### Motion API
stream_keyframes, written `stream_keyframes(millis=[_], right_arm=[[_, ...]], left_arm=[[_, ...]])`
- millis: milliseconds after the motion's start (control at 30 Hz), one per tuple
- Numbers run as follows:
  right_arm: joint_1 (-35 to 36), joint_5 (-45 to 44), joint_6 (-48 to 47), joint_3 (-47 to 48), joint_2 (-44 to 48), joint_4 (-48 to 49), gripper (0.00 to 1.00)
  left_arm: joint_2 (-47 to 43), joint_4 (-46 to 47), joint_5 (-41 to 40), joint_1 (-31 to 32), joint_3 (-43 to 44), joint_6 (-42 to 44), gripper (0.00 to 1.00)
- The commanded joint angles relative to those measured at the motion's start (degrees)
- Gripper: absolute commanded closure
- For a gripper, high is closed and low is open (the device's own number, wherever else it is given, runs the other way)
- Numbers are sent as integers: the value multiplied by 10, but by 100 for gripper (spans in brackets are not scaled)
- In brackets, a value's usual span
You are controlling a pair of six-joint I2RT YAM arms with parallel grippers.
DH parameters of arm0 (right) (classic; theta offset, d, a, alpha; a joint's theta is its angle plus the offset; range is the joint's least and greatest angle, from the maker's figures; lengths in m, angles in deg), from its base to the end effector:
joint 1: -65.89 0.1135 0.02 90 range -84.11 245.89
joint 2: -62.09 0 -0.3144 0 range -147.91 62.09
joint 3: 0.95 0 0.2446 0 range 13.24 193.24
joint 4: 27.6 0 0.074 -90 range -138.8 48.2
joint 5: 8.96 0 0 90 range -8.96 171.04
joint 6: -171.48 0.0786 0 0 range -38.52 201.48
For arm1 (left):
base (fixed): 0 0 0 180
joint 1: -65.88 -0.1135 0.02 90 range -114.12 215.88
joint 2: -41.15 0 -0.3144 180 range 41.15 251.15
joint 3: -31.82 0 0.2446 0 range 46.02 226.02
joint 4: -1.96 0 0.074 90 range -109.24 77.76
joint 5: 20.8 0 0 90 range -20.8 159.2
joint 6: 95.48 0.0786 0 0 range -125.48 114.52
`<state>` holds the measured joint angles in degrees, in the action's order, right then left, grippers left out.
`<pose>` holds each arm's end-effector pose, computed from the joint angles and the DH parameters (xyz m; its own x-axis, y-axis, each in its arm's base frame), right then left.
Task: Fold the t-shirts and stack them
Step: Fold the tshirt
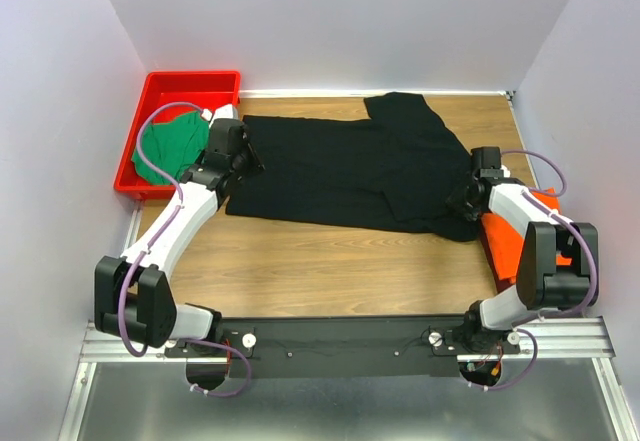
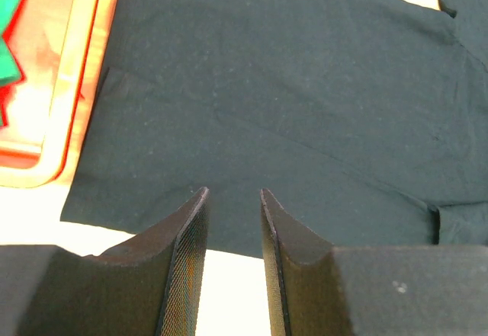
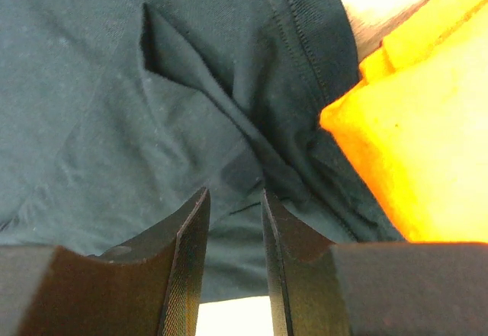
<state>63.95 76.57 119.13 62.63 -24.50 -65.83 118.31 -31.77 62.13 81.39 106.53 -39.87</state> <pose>0.2994 -0.0163 0.1982 -0.6502 0.6314 -0.4227 0.5916 0.7698 0.2398 0.3082 -0.0755 0.3199 -0.5652 -0.4249 -0.7071 -0.1813 0.9002 -0.3959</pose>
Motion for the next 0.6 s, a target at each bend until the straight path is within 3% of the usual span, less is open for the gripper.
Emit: stream_keyframes(millis=[0, 200, 333, 567], right_arm=[[2, -29, 4, 5, -17, 17, 60], [2, -37, 1, 11, -32, 22, 60], [2, -32, 8, 23, -42, 26, 81], [2, -18, 15, 60, -51, 27, 92]], left_arm=[[-10, -15, 7, 0, 24, 28, 60], [-4, -15, 7, 0, 32, 35, 60], [-4, -14, 4, 0, 32, 40, 60], [1, -12, -3, 0, 36, 51, 60]])
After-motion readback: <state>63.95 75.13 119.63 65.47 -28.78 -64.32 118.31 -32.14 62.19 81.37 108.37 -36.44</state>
